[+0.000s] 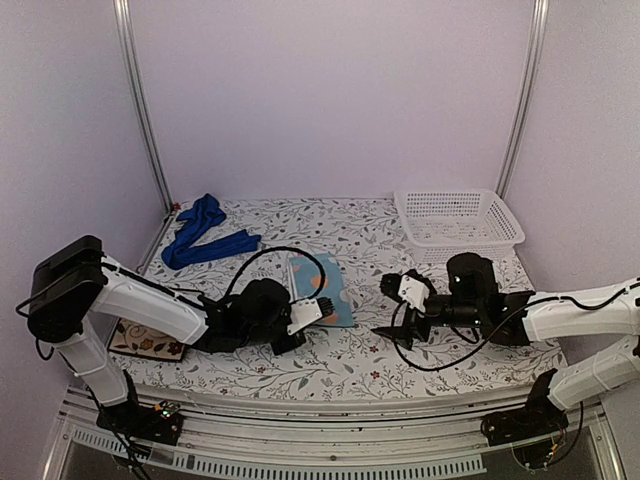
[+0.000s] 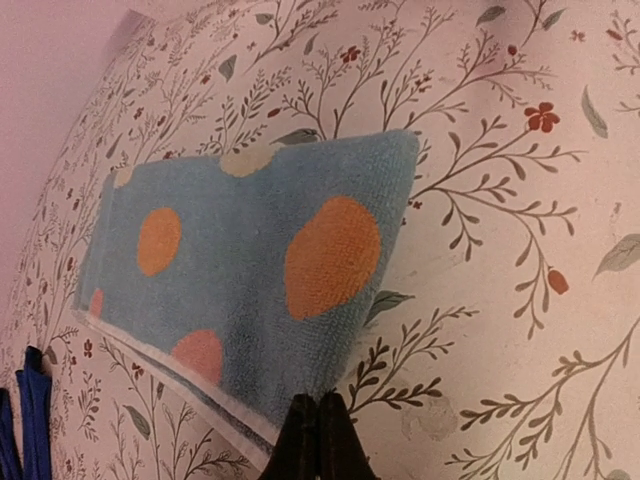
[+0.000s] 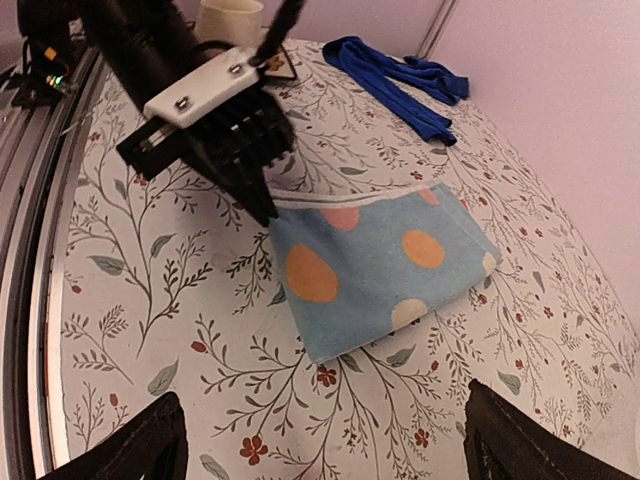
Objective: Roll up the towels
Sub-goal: Rotate the towel at the center of the board, then roll the towel at the center of the board.
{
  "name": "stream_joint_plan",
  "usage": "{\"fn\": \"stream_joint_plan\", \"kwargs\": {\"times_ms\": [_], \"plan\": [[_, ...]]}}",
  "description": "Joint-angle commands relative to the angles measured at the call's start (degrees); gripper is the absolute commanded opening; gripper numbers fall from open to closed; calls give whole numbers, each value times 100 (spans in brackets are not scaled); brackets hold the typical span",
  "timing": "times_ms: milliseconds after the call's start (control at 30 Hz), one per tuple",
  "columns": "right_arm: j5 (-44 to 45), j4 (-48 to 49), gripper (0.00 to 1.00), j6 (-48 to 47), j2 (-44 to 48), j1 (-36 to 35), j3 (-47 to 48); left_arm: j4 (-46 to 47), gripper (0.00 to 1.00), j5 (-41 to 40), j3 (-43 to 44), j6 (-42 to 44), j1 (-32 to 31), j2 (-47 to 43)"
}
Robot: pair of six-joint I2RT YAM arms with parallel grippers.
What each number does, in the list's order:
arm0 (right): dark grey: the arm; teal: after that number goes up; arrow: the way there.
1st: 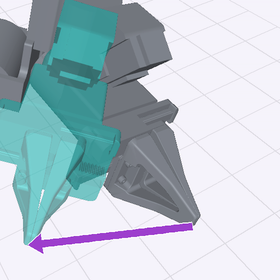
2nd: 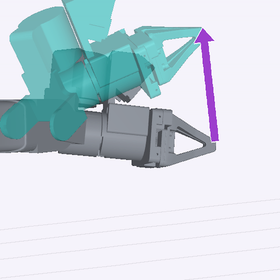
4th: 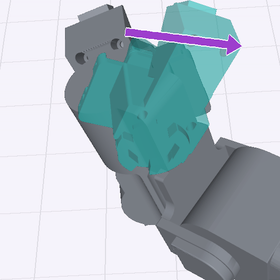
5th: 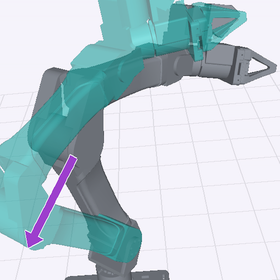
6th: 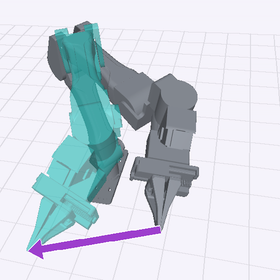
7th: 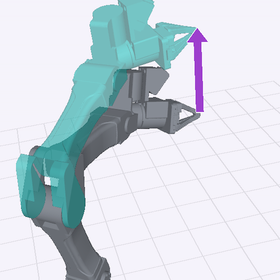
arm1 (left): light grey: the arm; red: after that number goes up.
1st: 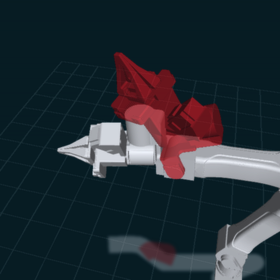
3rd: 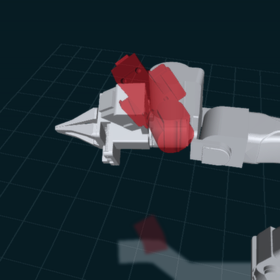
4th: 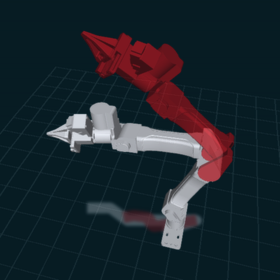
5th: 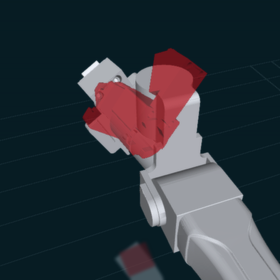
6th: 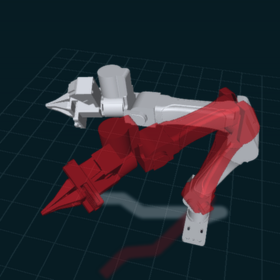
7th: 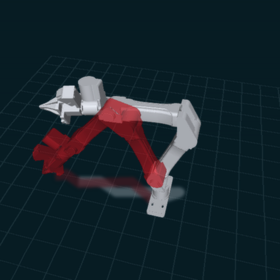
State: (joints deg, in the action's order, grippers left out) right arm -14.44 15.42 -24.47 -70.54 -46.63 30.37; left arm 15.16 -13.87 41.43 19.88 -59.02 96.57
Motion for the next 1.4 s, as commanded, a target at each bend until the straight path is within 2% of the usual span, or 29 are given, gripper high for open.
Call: {"fn": "stream_joint_plan", "kwargs": {"times_ms": [0,333,600,833,1000,1233,1300,1333,1367], "plan": [[597,623,96,-1686,-744,-553,107,-123,0,281,-38,-165,108,-72],[1112,1523,85,-3361,-2290,-704,371,-320,0,226,21,-258,159,-47],[1634,2553,85,-3934,-3381,-804,530,-419,0,160,69,-296,158,14],[1664,2666,80,-4207,-3799,-811,767,-494,0,130,96,-336,156,52],[1678,2322,64,-4275,-4006,-813,1084,-525,0,130,75,-373,157,-19],[1823,2238,48,-4269,-4192,-808,1302,-522,0,97,54,-405,155,-52],[1830,2193,37,-4251,-4227,-808,1344,-540,0,103,49,-420,142,-64],[1836,2128,28,-4237,-4238,-812,1375,-540,0,91,43,-434,134,-75],[1827,2003,16,-4188,-4239,-812,1415,-540,0,72,33,-446,124,-100]]}}
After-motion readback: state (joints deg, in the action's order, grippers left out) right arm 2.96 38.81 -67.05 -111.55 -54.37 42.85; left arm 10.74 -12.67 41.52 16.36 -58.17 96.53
